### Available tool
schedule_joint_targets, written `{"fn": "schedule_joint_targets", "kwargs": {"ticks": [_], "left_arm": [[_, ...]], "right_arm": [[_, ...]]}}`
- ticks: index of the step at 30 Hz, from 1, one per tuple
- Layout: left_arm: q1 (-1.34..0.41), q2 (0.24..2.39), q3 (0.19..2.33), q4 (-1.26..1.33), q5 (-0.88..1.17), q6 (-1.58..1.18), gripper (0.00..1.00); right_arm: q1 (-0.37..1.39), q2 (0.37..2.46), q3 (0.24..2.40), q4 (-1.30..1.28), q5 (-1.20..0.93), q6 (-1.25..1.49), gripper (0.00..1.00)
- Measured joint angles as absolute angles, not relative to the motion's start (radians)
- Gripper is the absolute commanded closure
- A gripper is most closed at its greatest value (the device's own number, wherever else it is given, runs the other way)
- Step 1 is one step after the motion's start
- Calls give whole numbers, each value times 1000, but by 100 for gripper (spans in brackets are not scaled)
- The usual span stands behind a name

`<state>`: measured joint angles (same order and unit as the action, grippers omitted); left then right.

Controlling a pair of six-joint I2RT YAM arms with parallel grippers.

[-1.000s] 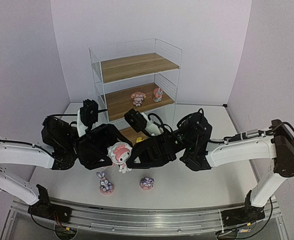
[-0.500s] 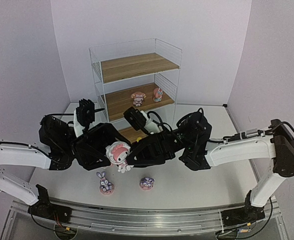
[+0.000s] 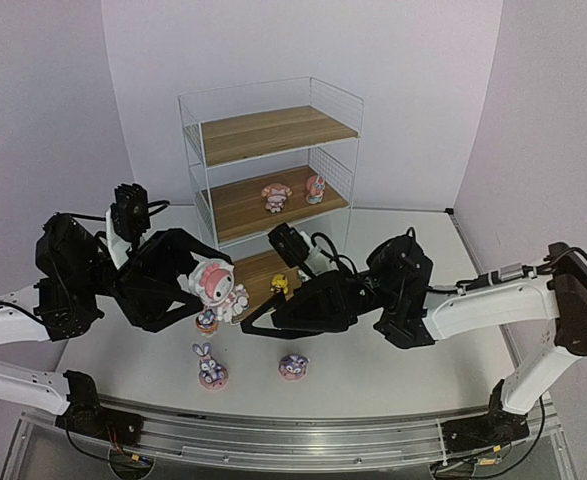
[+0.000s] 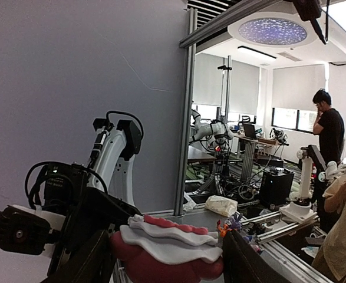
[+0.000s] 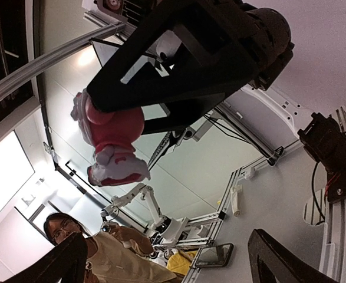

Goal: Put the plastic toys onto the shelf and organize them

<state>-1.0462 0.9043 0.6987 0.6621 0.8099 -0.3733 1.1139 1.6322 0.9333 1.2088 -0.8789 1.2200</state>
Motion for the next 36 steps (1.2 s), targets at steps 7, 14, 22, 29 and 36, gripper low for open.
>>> {"fn": "schedule_joint_targets", "kwargs": {"ticks": [7,14,22,29,36], "left_arm": [[-1046,883,720,394,616,-334,100],[-1046,892,720,248,601,-266,100],[-1046,948,731,169,878,-79,100],[-1047,1114,793,130,1059,-21,100],[-1047,1183,794,123,1147,-13,100]], "right_arm": [[1087,1404,837,799,-686,898,7],[1087,1178,850,397,-536,598,6],[1097,1185,986,-6,-680,150,2],[1105,1230,1097,-197,-737,-240,6],[1138,1285,1147,-289,-720,-419,14]]}}
